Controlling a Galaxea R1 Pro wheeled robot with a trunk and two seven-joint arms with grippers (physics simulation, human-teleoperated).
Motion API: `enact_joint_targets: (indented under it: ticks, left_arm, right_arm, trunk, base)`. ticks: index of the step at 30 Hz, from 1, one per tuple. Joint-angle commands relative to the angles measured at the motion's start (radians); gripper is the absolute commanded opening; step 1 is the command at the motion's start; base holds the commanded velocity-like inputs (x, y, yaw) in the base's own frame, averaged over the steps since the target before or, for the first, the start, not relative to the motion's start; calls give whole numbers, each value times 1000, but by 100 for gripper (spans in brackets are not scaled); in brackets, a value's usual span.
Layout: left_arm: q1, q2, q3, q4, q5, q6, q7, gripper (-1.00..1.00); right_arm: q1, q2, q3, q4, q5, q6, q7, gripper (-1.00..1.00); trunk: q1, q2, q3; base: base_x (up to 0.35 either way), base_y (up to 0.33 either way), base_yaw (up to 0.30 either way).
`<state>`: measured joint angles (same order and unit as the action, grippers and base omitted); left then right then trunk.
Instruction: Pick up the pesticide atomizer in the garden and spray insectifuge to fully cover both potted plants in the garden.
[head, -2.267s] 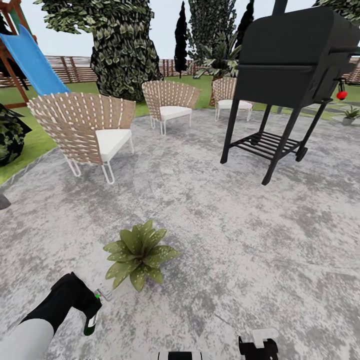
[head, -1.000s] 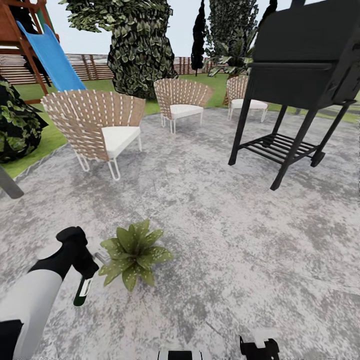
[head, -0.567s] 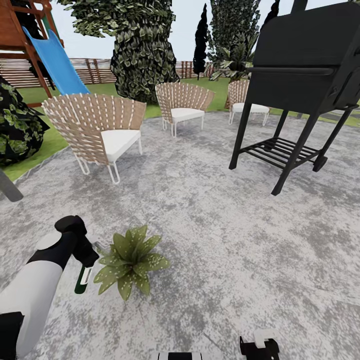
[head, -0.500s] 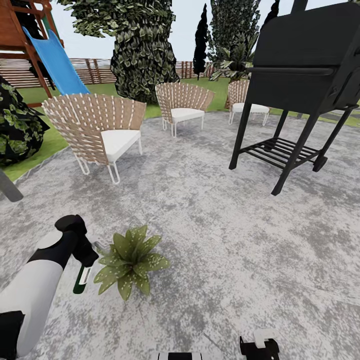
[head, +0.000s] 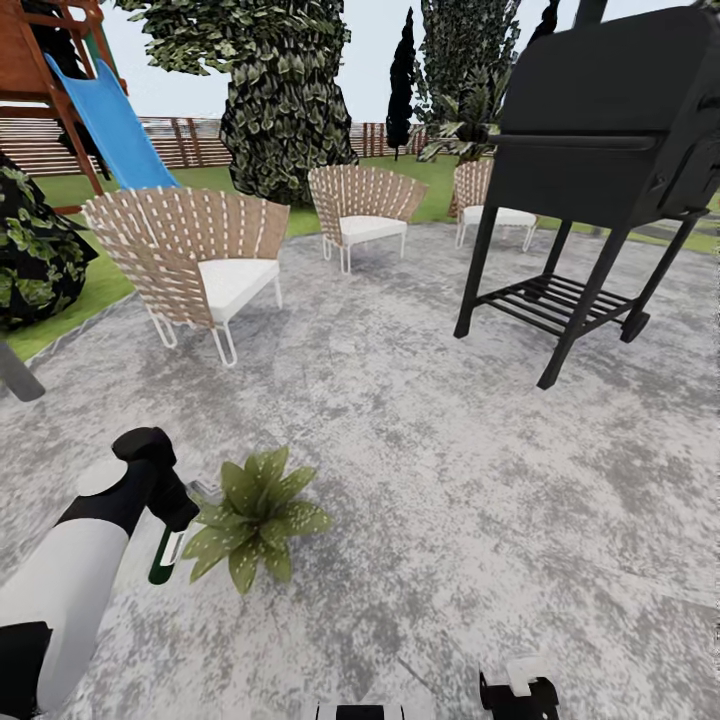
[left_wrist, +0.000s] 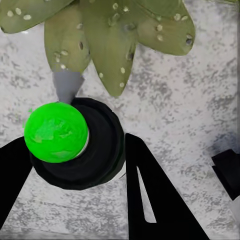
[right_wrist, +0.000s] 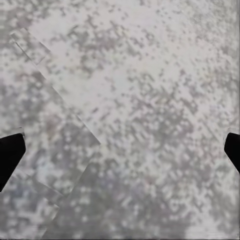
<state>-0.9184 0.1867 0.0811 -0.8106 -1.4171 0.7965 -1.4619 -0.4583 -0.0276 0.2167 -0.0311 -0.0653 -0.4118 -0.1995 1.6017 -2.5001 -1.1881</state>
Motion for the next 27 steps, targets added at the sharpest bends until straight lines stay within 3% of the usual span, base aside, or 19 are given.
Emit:
enact_joint_targets:
  ticks: [1,7,9,10,13,14,17,18,20,22,24,25,27]
  left_arm:
    - [0,1,2,-1,-8,10,-9,-100]
    - [12,9,14,-1,-7,8,-8,-100]
    - [22,40,18,4,3,3,-7,-100]
    - [48,50,28,7,19,0,-2,-100]
    - [131,56,111,1,111,-35,12,-100]
    - [183,57,197,1,179,-132,51,-100]
    - [245,57,360,12,259,-328,99,-100]
    - [272,56,424,16,290,-448,107,-100]
    - [310,52,517,20,330,-651,114,-100]
    - [322,48,568,22,343,-761,115,-100]
    - [327,39,581,26,353,-807,115,-100]
    - [327,32,581,36,355,-820,115,-100]
    - [318,12,576,92,355,-842,115,-100]
  right_arm:
    - [0,0,9,1,-7,-2,-3,100]
    - [0,0,9,0,-7,-2,-3,100]
    - [0,0,9,0,-7,-2,-3,100]
    - [0,0,9,0,-7,-2,-3,100]
    - [0,0,9,0,-7,-2,-3,100]
    - [0,2,9,1,-6,-2,-1,100]
    - [0,2,11,0,-4,-2,4,100]
    - [0,2,12,-2,-3,-2,6,100]
    - [0,0,24,-6,-2,-2,11,100]
    - [-1,-9,81,-30,11,-2,37,100]
    - [-2,-41,127,-135,28,-2,90,100]
    - [-2,-53,132,-165,31,-1,115,100]
    - [-2,-91,138,-222,51,0,263,100]
  trunk:
    - [-1,0,-1]
    - [-1,0,-1]
    - [-1,0,-1]
    - [-1,0,-1]
    - [-1,0,-1]
    - [-1,0,-1]
    - [-1,0,-1]
    - [-1,0,-1]
    - [-1,0,-1]
    - [-1,0,-1]
    - [-1,0,-1]
    - [-1,0,-1]
    - [-1,0,-1]
  base:
    - [-335,0,0]
    - [-337,0,0]
    - [-337,0,0]
    - [-337,0,0]
    - [-337,0,0]
    - [-337,0,0]
    - [-325,0,0]
    - [-243,0,0]
    - [-99,0,0]
    - [-26,0,0]
    - [-6,0,0]
    - [-2,0,0]
    - [-1,0,0]
